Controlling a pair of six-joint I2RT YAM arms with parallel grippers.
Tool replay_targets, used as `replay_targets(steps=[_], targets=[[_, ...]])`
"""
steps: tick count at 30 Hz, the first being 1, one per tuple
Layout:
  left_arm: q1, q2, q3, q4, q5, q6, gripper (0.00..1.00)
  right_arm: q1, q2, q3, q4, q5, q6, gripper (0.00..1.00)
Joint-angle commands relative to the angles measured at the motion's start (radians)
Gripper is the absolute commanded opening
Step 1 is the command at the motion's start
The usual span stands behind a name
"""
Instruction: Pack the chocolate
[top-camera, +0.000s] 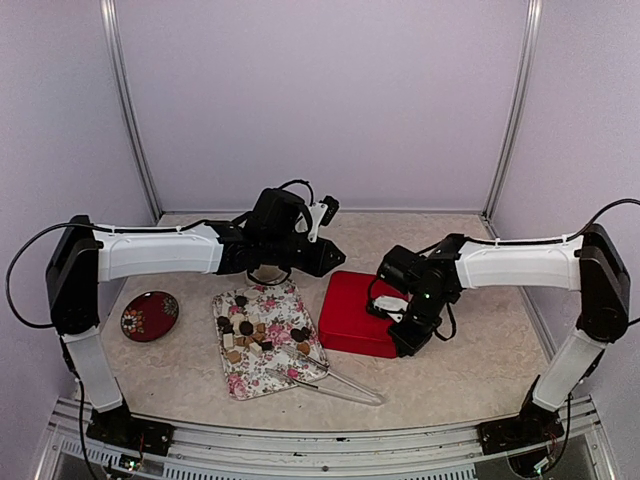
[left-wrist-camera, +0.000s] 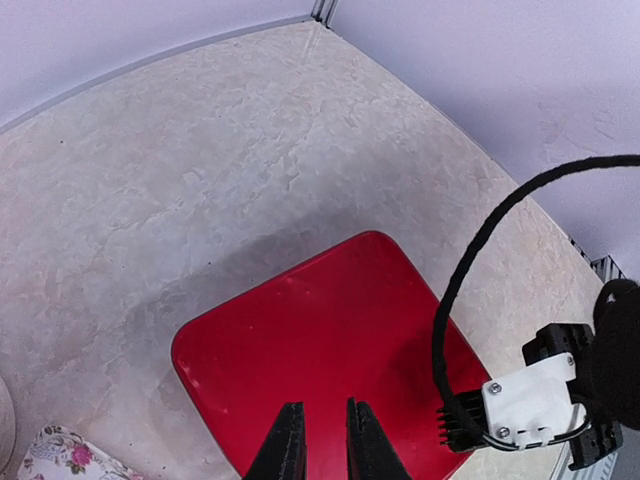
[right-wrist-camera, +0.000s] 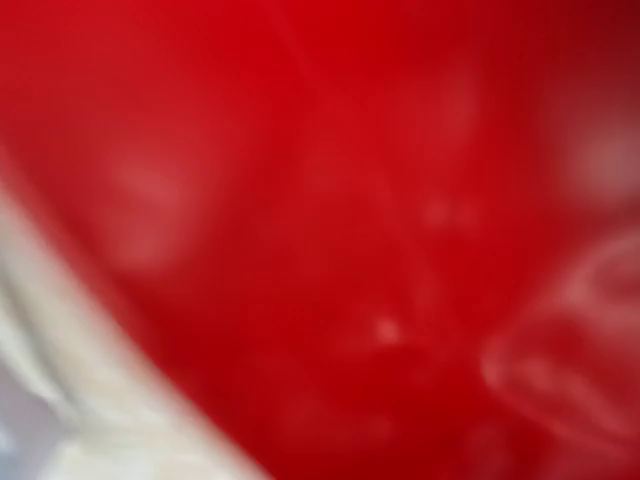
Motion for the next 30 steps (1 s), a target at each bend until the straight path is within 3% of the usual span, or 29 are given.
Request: replay_targets(steps=[1,5,10,20,23,28,30], targets=[[0.004,-0.032,-0.006,0.025,0.014,-0.002,0.16,-0.002,-0.113,0.128,-0.022,-0.033,-0.005,0.04],[0.004,-0.035,0.001,0.02,0.016,-0.003,0.16,-0.037,-0.15,0.196,-0.041,-0.026,-0.012,0.05],[-0.009,-0.016,0.017,-0.012,0.008,0.014,0.17,-0.121,-0.14,0.098,0.06,-0.047,-0.039,0.07],[-0.023,0.009,-0.024,-0.046,-0.029,0.024,0.22,-0.17,-0.038,-0.067,0.234,-0.1,-0.045,0.07],[-0.02,0.009,-0.04,-0.057,-0.036,0.027,0.26,-0.199,-0.059,-0.081,0.253,-0.11,-0.038,0.08],[-0.02,-0.024,-0.106,-0.04,-0.027,0.028,0.44,-0.268,-0.169,-0.094,0.317,-0.16,0.016,0.26],[-0.02,-0.04,-0.134,-0.032,-0.032,0.033,0.47,-0.323,-0.218,-0.114,0.367,-0.187,0.043,0.28]])
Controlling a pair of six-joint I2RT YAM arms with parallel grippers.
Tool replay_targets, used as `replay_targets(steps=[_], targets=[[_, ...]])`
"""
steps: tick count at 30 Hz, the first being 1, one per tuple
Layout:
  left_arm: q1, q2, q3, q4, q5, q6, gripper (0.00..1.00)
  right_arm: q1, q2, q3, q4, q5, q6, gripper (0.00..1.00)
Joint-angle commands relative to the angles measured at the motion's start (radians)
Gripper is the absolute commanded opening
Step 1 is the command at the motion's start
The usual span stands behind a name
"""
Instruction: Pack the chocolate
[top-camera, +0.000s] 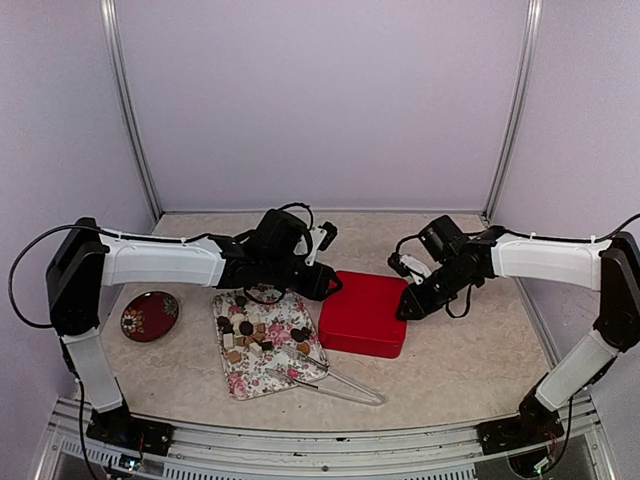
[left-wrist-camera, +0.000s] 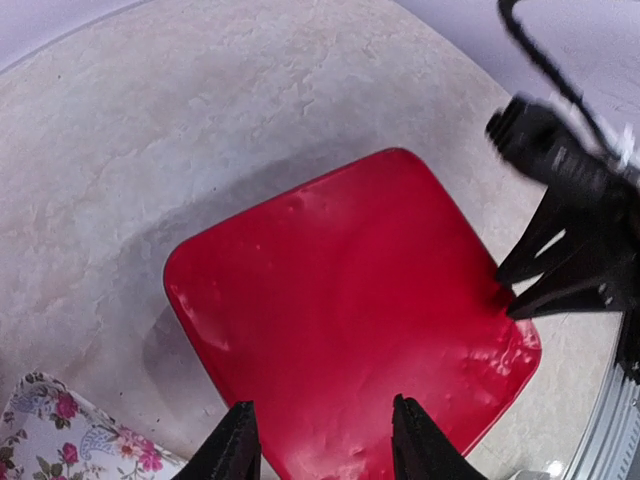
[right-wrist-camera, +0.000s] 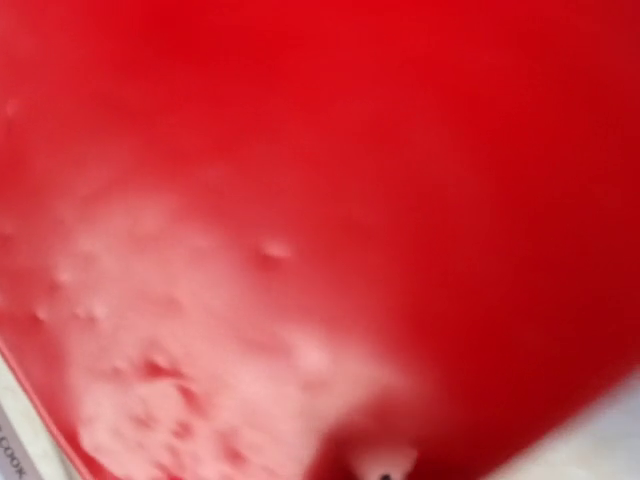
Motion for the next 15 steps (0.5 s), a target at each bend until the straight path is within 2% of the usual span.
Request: replay_targets(steps=[1,4,9,15], targets=[[0.001,-0.048,-0.063,0.003,-0.013,0.017,0.47,-0.115,-0.112,-0.044,0.097,-0.049,0.062,0.28],[0.006,-0.053,-0.077,0.013,-0.011,0.014,0.47,-0.178,-0.114,0.003,0.13,-0.04,0.066,0.29],[0.007,-0.037,-0.054,0.015,-0.01,0.01,0.47,-0.187,0.019,0.152,0.103,0.032,0.03,0.25],[0.011,-0.033,-0.048,0.008,-0.023,0.009,0.47,-0.187,0.145,0.143,0.158,-0.001,0.01,0.2]])
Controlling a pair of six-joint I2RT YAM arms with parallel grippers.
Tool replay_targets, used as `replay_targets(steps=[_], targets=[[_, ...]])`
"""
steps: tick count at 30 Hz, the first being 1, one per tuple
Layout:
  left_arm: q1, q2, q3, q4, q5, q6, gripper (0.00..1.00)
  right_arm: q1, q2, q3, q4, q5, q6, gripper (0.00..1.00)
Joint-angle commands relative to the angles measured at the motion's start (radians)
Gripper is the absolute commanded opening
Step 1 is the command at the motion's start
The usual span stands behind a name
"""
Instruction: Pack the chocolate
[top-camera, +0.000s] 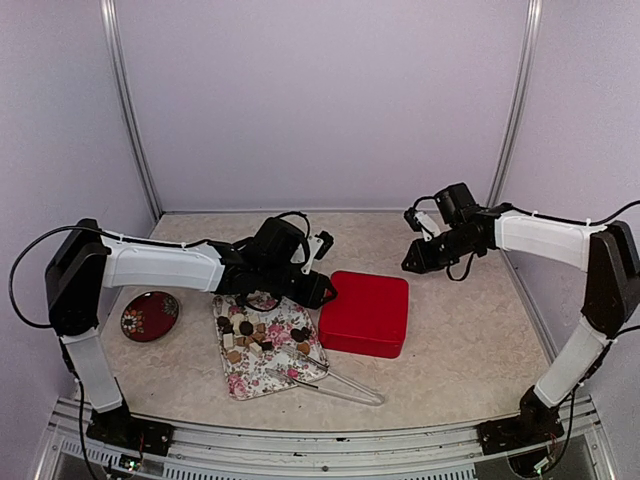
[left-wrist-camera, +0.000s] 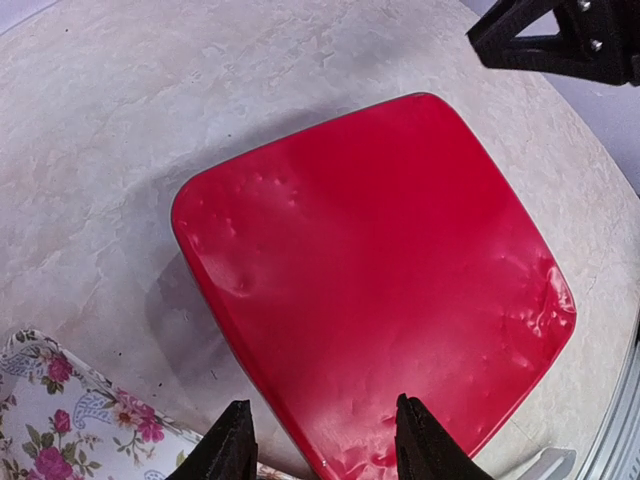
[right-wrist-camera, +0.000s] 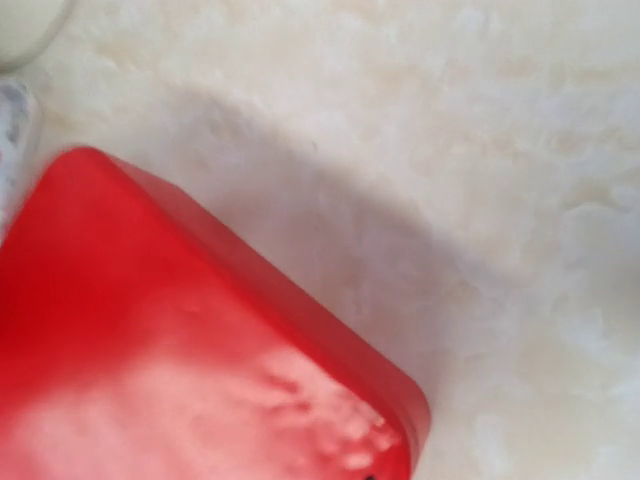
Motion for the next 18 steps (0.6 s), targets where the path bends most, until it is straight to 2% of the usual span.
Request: replay_targets(steps=[1,5,9,12,16,18], targets=[[0.009,-0.026,0.018,0.01,-0.01,0.002,0.47,0.001,0.119,-0.023,0.041,0.009,-0.025,0.19],[0.009,-0.031,0.003,0.009,-0.011,-0.003,0.47,0.001,0.215,-0.034,0.072,-0.009,-0.038,0.16],[0.013,-0.064,-0.033,0.002,-0.024,-0.002,0.47,0.001,0.137,-0.042,0.075,-0.031,-0.027,0.19],[0.022,-0.084,-0.069,0.007,-0.014,-0.004,0.51,0.001,0.053,-0.038,0.051,-0.058,-0.018,0.31],[0.026,-0.116,-0.117,0.027,-0.001,-0.005,0.63,0.016,-0.076,-0.122,0.061,-0.129,0.02,0.49],[0.028,-0.125,-0.138,0.041,0.012,0.0,0.68,0.043,-0.128,-0.165,0.047,-0.147,0.034,0.61]])
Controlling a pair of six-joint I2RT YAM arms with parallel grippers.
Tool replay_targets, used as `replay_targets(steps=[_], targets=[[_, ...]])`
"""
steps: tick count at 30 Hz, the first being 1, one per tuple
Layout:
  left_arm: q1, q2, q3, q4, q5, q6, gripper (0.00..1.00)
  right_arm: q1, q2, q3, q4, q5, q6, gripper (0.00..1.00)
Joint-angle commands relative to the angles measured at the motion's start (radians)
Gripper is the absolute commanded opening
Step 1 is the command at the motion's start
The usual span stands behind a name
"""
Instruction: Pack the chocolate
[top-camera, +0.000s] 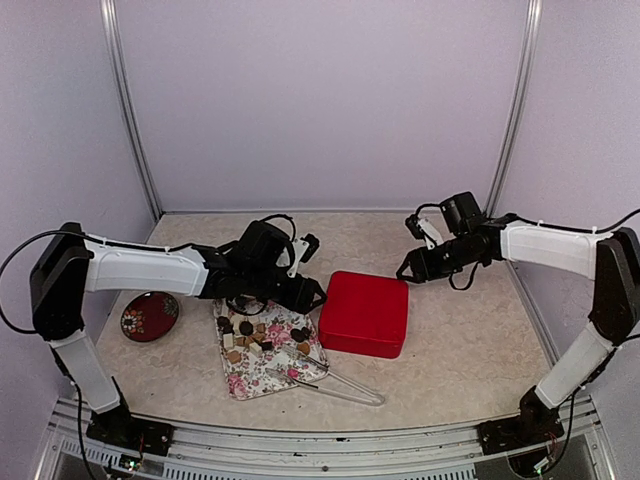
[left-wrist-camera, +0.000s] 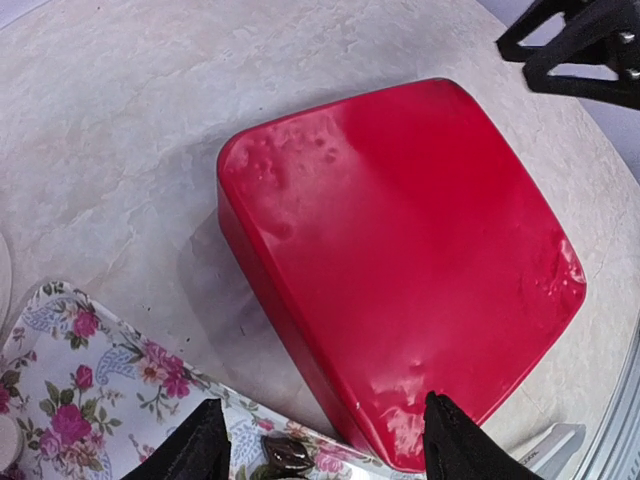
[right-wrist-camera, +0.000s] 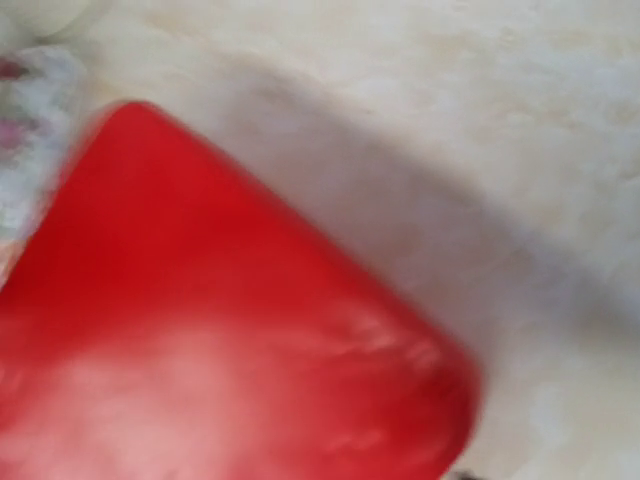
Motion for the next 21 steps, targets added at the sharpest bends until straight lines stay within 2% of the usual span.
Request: replay_targets(steps=[1,4,10,13,17,21], targets=[[0.009,-0.042,-0.046,0.039,0.033,0.007,0.69,0.06,-0.131,-0.09,-0.034,-0.08,0.043,0.66],[0.013,-0.039,-0.066,0.064,0.078,0.014,0.69,0.119,-0.212,-0.169,-0.038,-0.128,0.089,0.77],[0.013,-0.007,-0.065,0.116,0.14,0.007,0.69,0.208,-0.332,-0.296,-0.074,-0.113,0.135,0.86],[0.01,0.01,-0.063,0.139,0.146,-0.004,0.7,0.231,-0.336,-0.341,-0.086,-0.092,0.143,0.87],[0.004,0.041,-0.047,0.151,0.136,-0.02,0.7,0.27,-0.314,-0.397,-0.022,-0.099,0.18,0.87],[-0.006,0.062,-0.039,0.16,0.122,-0.03,0.7,0.274,-0.257,-0.434,0.031,-0.065,0.203,0.83]])
